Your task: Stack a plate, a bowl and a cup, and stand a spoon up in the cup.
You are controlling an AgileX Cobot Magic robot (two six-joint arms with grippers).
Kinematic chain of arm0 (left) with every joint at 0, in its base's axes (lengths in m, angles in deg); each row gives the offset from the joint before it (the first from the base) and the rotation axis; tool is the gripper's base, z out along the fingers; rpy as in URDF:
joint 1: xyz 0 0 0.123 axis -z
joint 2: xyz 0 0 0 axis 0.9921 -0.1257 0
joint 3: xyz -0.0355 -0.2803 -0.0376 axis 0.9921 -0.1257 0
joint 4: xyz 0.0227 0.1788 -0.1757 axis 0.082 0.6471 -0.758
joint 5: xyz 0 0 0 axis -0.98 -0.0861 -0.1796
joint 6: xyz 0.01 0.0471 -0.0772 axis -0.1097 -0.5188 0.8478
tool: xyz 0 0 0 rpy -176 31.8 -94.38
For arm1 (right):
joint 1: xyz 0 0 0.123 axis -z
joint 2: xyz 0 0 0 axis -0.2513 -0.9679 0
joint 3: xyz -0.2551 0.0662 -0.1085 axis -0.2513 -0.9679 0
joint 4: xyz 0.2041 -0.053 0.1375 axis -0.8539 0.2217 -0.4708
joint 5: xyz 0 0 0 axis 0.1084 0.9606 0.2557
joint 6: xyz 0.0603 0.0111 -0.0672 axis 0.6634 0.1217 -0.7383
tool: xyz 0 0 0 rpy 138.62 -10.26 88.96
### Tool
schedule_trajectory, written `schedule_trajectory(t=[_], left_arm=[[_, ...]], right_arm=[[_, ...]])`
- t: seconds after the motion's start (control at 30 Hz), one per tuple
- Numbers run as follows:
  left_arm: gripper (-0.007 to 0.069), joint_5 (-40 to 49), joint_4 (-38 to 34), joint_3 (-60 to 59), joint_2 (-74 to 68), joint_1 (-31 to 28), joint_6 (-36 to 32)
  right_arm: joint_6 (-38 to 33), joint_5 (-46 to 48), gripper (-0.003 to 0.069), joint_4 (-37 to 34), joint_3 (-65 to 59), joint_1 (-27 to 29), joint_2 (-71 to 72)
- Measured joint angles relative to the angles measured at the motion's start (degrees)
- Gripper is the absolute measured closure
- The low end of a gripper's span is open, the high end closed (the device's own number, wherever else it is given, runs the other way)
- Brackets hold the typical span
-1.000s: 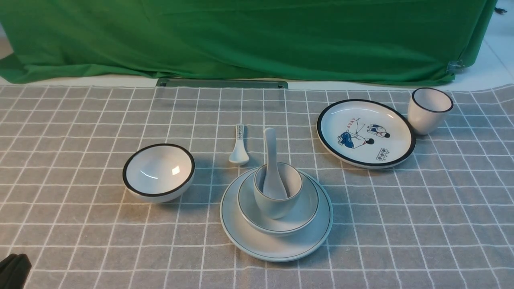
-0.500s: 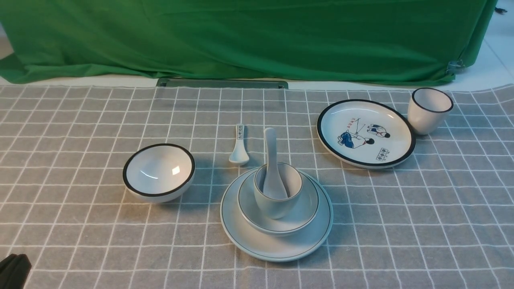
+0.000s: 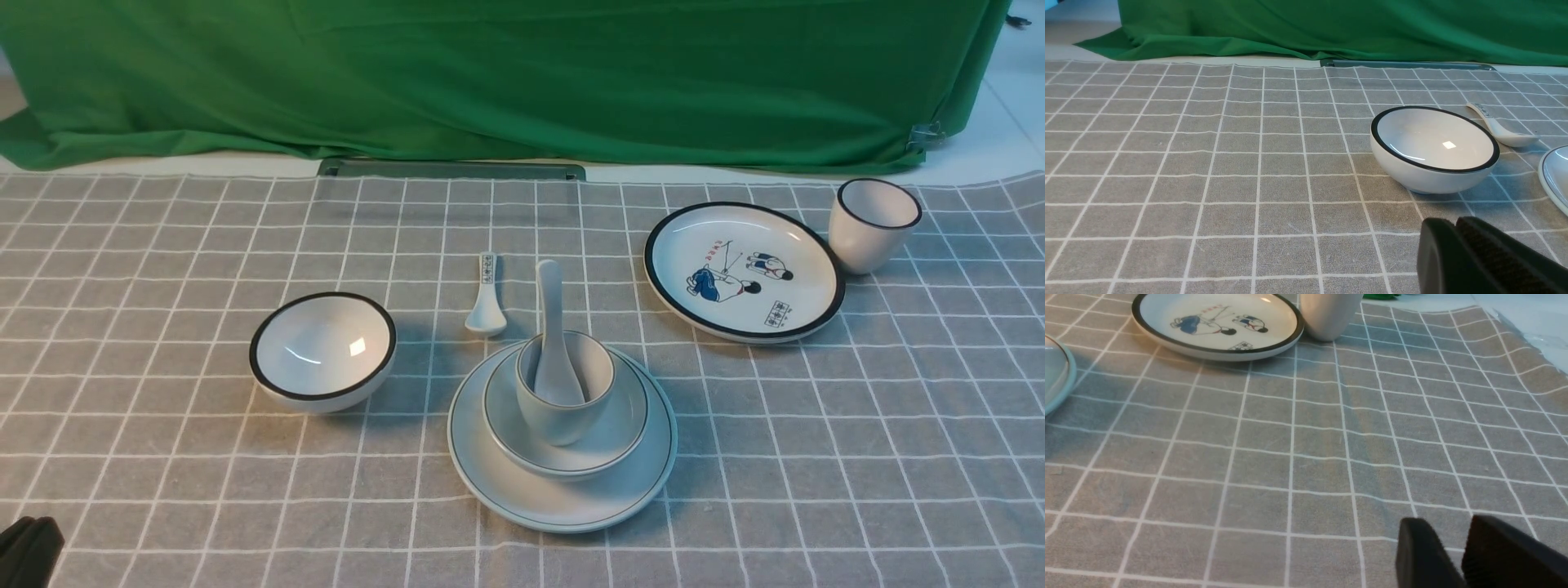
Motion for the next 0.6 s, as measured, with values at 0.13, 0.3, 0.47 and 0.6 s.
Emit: schedule_trajectory(t=[0.13, 0.3, 0.47, 0.6], left_arm=[[0.0607, 0.0, 0.0, 0.0, 0.0, 0.0, 0.0], [0.0607, 0.0, 0.0, 0.0, 0.0, 0.0, 0.0], [0.0607, 0.0, 0.0, 0.0, 0.0, 0.0, 0.0], [0.0607, 0.0, 0.0, 0.0, 0.0, 0.0, 0.0]], right_arm=[[0.0, 0.0, 0.0428, 0.0, 0.0, 0.0, 0.0], [0.0, 0.0, 0.0424, 0.0, 0.0, 0.0, 0.0], [0.0, 0.0, 0.0424, 0.0, 0.0, 0.0, 0.0], [0.0, 0.0, 0.0421, 0.0, 0.0, 0.0, 0.0]])
